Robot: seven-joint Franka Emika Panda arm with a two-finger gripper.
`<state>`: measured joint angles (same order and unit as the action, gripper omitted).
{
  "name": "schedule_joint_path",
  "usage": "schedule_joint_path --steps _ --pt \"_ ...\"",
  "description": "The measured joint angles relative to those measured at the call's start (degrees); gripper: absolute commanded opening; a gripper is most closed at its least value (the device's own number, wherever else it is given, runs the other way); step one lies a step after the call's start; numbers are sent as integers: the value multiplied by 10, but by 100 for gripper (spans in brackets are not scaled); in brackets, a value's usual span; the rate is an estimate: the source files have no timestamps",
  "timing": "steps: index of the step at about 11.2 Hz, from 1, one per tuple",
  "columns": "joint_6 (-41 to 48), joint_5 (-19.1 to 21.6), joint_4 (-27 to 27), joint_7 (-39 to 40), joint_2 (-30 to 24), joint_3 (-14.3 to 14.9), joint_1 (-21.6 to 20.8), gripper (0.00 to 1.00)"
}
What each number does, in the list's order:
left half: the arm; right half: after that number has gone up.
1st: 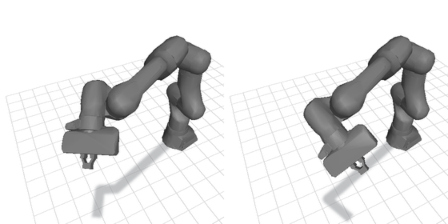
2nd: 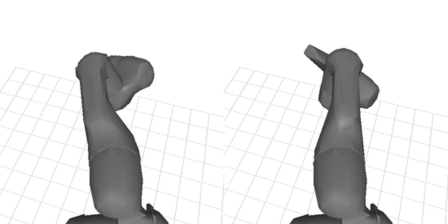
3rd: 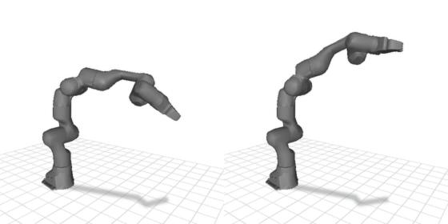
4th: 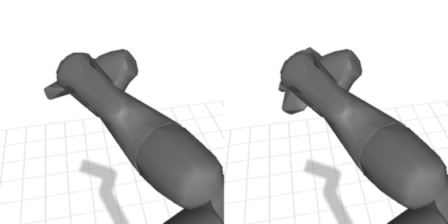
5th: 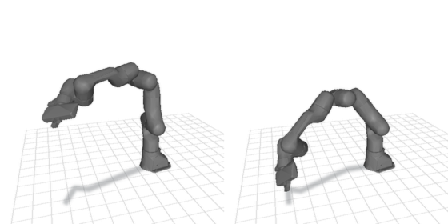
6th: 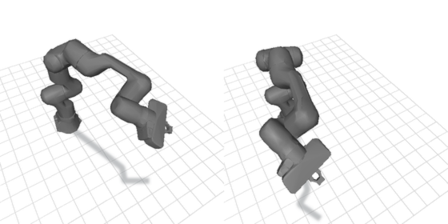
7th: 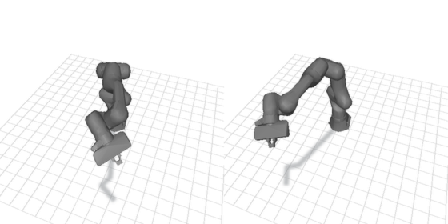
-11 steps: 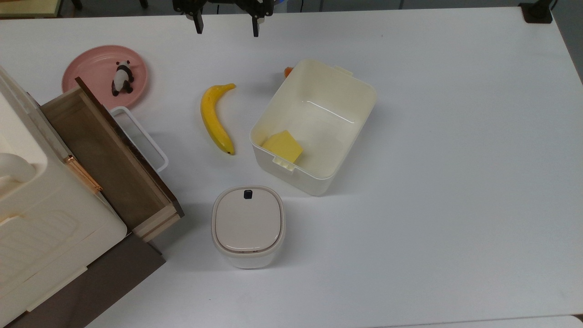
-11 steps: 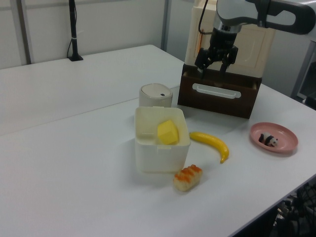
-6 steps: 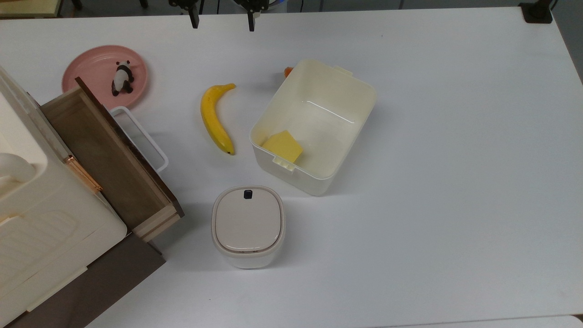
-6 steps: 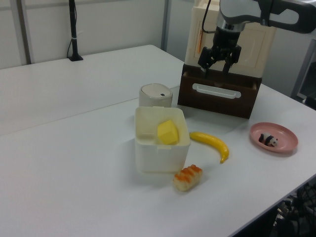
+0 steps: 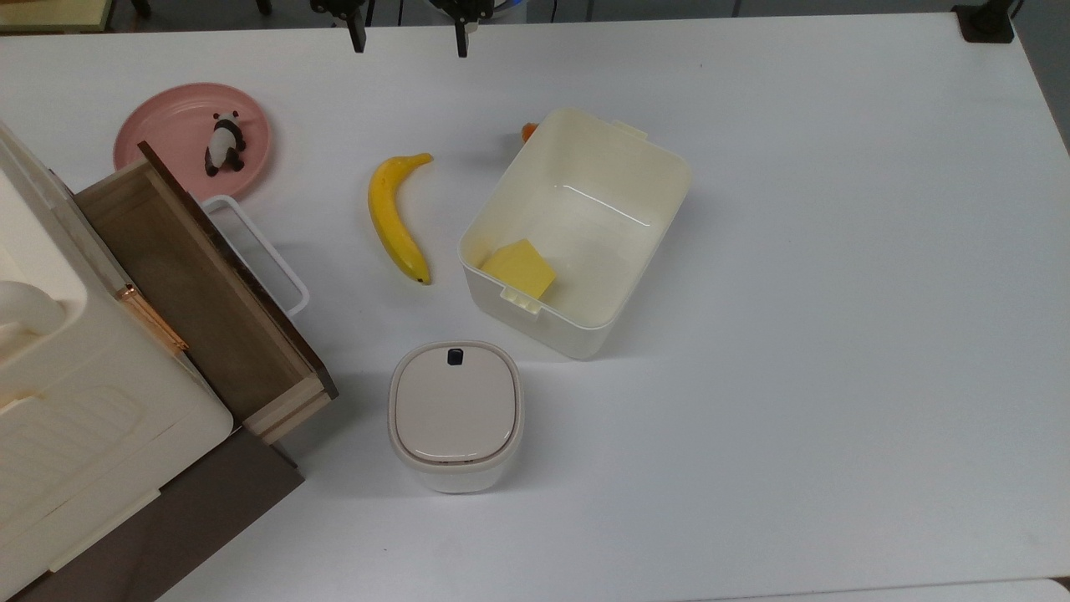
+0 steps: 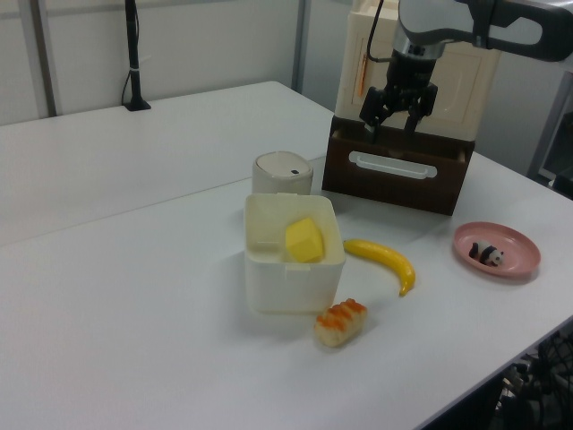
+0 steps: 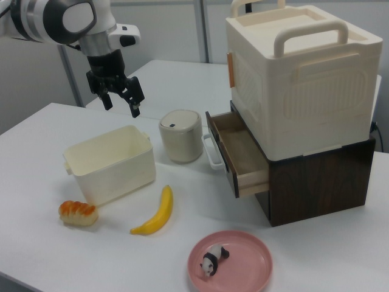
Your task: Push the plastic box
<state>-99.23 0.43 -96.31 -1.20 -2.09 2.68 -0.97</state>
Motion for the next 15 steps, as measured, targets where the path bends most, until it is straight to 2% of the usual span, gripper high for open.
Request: schedule_joint_path --steps 4,6,8,11,15 --pt "0 0 -4 9 0 0 -1 100" --pt "0 0 -9 67 -1 0 -1 100" --pt "0 0 -23 154 -5 0 -1 100" --pt "0 0 -46 323 -8 0 2 100" --pt "0 0 -53 480 -9 0 13 100"
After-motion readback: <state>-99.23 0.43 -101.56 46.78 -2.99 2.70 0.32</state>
